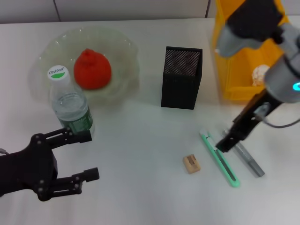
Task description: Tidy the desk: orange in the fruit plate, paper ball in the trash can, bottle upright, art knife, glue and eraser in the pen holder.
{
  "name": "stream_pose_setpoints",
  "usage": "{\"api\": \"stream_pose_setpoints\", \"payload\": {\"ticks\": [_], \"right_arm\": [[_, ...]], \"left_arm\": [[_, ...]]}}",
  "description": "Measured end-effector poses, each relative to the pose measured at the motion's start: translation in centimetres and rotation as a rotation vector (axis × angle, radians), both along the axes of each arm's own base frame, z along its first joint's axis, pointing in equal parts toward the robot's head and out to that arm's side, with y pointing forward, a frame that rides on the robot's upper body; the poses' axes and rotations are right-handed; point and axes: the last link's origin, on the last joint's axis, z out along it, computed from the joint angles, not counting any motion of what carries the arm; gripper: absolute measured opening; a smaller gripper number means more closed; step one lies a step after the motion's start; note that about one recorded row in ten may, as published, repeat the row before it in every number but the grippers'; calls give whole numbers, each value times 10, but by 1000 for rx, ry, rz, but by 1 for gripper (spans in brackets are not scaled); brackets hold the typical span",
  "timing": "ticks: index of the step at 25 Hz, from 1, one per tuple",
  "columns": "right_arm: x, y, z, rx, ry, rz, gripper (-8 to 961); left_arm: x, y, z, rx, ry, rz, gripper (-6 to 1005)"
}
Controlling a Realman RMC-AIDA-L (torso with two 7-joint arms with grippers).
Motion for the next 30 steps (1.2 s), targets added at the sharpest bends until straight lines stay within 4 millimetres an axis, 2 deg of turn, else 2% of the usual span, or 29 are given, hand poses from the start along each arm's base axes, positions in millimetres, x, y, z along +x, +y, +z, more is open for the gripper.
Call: {"api": "stream_pose_setpoints", "payload": {"ticks": [1,6,18,20,26,30], "right_arm": [[1,2,-12,3,-5,-5,843],[2,5,-25,21,-13,-10,842],[-9,8,-27,32,-20,-9,842],[-12,9,-28,33,-29,-4,842],[-22,9,-38,7,-84,24,842],[-22,10,-43,0,-102,25,842]], "left_arm": [[0,0,-3,-8,7,2,783],[1,-1,-6,-14,8,0,783],[1,-4,-11,-45,23,-7,783],[1,-2,-7,-51,42,-23,783],[1,1,0,-54,69,-34,783],[1,2,0,-67,83,-35,783]]}}
